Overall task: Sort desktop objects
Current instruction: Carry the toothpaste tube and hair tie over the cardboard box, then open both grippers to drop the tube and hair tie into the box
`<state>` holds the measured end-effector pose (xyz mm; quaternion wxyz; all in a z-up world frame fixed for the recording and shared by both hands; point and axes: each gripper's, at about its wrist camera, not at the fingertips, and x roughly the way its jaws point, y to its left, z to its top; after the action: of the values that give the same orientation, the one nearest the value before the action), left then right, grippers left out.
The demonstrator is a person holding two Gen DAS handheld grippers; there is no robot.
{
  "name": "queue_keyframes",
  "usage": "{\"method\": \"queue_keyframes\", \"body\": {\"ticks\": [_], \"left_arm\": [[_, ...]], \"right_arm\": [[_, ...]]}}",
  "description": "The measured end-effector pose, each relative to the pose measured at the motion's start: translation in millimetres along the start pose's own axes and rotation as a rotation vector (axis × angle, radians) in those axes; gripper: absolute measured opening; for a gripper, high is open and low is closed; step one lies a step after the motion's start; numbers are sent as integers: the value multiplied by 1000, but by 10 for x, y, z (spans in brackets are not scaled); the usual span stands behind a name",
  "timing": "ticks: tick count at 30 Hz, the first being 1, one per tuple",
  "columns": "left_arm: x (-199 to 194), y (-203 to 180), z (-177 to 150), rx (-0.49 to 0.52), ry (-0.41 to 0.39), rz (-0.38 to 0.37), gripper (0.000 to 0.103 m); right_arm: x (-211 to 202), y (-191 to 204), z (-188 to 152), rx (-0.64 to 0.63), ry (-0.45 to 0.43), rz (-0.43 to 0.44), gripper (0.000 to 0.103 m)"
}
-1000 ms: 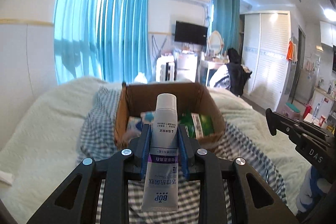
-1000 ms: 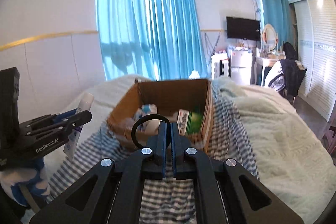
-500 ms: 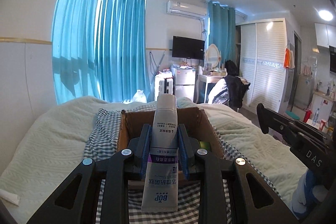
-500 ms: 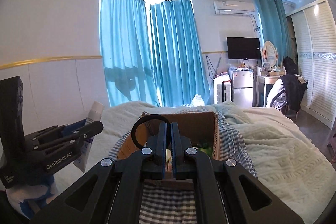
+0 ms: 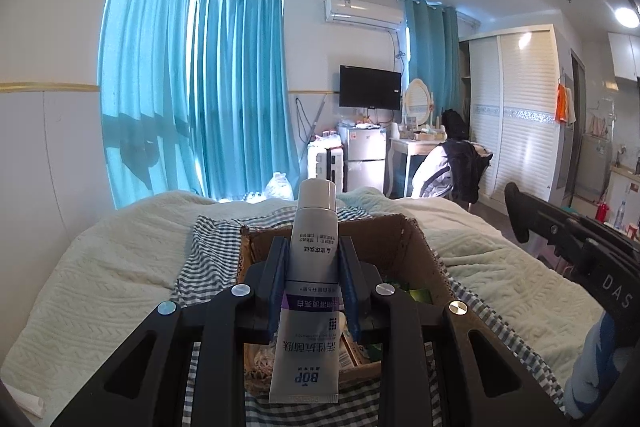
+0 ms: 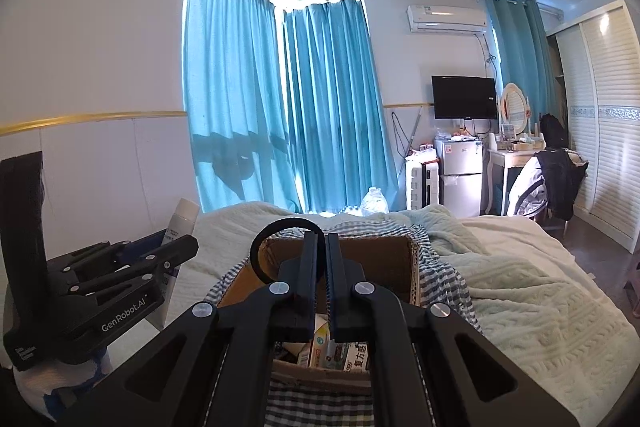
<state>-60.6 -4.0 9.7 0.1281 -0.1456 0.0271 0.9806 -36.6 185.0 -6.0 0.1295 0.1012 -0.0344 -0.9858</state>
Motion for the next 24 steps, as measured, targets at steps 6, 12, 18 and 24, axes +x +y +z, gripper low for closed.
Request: {"method": "queue_keyframes", "body": {"ticks": [6, 12, 18, 24], "left_arm": [[295, 56, 5, 4, 16, 8, 25], [619, 75, 1, 19, 33, 10, 26], [1036, 70, -60, 34, 68, 7, 26], [1541, 153, -198, -25, 210, -51, 26]], "right_arm": [[286, -69, 15, -9, 10, 4, 3], [623, -165, -38, -7, 39, 14, 3], [981, -323, -161, -25, 97, 8, 3], [1377, -357, -273, -69, 189, 28, 3]]}}
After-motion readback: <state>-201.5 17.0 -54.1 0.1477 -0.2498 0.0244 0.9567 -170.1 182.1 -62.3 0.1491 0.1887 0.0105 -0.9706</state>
